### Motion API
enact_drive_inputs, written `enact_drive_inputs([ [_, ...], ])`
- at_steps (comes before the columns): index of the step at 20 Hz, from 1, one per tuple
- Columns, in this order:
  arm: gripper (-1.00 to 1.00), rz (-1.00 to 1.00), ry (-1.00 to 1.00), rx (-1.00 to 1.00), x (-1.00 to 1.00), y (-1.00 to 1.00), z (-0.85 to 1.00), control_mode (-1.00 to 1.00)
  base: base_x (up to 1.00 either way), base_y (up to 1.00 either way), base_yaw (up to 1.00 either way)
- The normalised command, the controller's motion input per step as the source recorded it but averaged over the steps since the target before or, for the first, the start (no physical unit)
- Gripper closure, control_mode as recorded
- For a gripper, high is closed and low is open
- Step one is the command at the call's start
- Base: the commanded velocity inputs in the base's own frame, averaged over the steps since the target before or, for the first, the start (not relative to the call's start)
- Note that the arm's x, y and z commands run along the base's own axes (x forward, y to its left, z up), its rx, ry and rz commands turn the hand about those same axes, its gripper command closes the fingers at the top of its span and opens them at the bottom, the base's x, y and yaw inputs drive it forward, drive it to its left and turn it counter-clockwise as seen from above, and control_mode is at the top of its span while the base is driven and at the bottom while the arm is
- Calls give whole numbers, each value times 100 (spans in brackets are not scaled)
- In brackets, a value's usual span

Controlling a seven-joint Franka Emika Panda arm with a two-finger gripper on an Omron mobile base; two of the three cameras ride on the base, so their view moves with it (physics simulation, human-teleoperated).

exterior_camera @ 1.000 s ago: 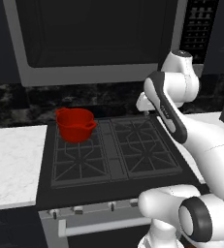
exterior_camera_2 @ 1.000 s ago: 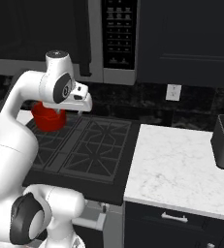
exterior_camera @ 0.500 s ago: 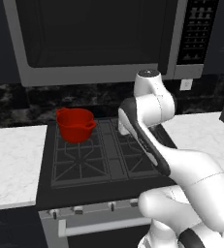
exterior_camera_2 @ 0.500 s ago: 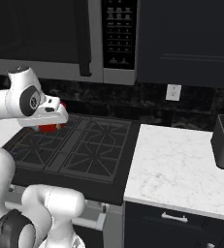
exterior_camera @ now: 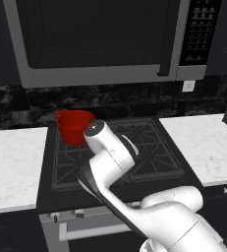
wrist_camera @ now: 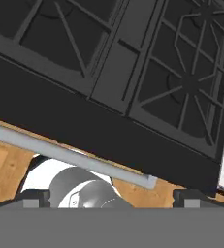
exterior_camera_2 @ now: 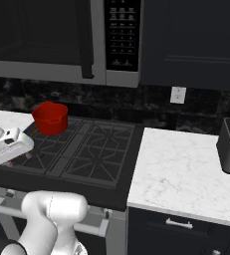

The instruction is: Turn off the rear left burner of the stove.

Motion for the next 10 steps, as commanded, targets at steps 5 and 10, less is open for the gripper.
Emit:
enact_drive_inputs([
  [5,-100,11,8,-18,-44,100,-73,-100,0,0,0],
  [10,-100,11,0,-22,-33,92,-70,-100,0,0,0],
])
